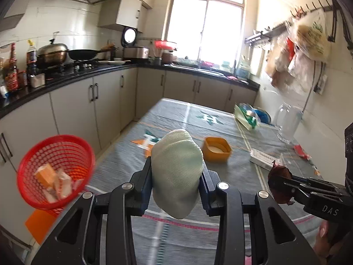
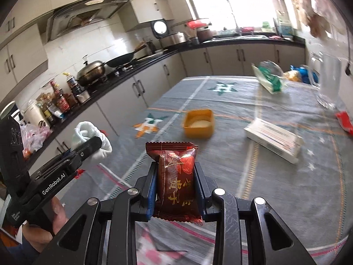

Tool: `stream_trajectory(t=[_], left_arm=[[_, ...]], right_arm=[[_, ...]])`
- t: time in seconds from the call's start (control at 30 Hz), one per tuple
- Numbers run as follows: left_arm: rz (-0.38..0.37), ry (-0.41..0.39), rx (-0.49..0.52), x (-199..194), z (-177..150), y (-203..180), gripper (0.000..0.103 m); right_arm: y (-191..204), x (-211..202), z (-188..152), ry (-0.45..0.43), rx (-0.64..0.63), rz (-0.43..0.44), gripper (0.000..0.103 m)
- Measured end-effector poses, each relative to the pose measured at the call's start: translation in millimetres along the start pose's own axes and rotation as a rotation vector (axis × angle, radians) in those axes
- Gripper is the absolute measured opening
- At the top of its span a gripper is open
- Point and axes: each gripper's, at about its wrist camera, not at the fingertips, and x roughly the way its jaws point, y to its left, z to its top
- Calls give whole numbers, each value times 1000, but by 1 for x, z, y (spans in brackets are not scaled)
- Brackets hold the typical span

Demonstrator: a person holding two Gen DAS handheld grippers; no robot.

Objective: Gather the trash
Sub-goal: 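Carry the cloth with the left tool while the right tool carries the snack to the basket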

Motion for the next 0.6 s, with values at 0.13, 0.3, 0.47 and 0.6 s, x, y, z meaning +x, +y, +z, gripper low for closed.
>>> stream_trajectory(t=[0.13, 0.3, 0.47, 0.6], left_arm=[[27, -18, -38, -11, 6, 28, 35], [73, -38, -98, -21, 11, 68, 35], [123, -31, -154, -26, 8, 109, 35], [157, -28, -198, -31, 6, 142, 35]], right_arm=[[23, 12, 7, 18, -19, 30, 33], [58, 31, 18, 38, -44, 72, 33], [99, 52, 28, 61, -82, 116, 33], [127, 68, 33, 85, -105, 153, 33]])
